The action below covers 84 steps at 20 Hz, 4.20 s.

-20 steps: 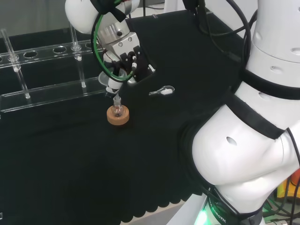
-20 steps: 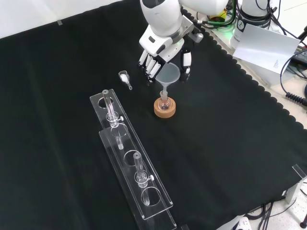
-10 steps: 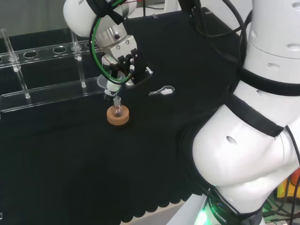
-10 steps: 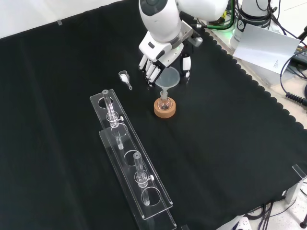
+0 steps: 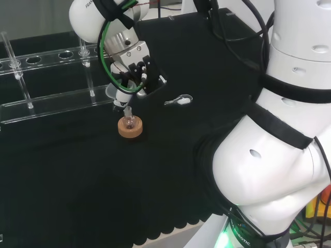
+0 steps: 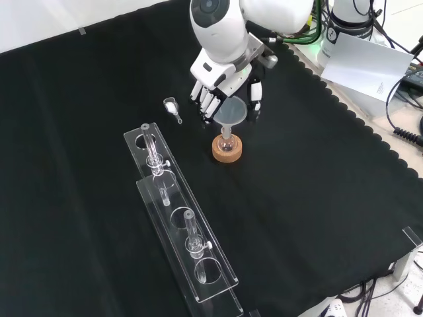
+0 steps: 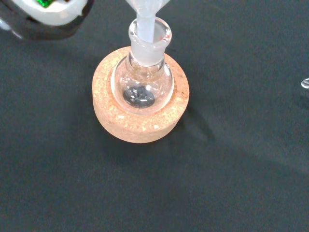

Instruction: Place the funnel on the round-bottom flask.

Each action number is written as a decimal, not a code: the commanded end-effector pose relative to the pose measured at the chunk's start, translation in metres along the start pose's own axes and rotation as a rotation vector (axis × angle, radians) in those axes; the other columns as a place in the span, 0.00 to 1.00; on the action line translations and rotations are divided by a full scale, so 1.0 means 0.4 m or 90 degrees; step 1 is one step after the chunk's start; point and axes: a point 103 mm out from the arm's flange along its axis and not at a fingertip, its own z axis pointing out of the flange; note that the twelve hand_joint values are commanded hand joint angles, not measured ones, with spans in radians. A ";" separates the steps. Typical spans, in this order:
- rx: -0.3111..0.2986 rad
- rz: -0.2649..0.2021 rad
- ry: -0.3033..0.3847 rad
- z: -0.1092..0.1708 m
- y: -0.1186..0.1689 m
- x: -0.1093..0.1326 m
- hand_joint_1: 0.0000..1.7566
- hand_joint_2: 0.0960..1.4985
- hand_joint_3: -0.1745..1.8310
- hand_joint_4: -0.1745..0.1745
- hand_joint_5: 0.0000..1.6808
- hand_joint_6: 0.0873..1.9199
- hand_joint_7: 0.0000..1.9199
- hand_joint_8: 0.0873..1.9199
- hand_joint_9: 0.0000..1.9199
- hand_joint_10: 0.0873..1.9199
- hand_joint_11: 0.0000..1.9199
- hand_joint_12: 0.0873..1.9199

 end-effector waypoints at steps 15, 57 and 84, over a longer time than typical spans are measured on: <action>-0.003 0.000 0.007 0.010 -0.009 -0.024 0.48 0.43 0.34 0.41 0.33 0.38 0.31 0.35 0.45 0.23 0.29 0.61; 0.078 0.007 0.009 0.041 -0.002 -0.038 0.44 0.41 0.34 0.30 0.12 0.00 0.05 0.34 0.18 0.32 0.14 0.68; -0.129 0.064 0.073 -0.067 -0.196 -0.259 0.39 0.43 0.28 0.32 0.16 0.00 0.12 0.33 0.19 0.33 0.14 0.69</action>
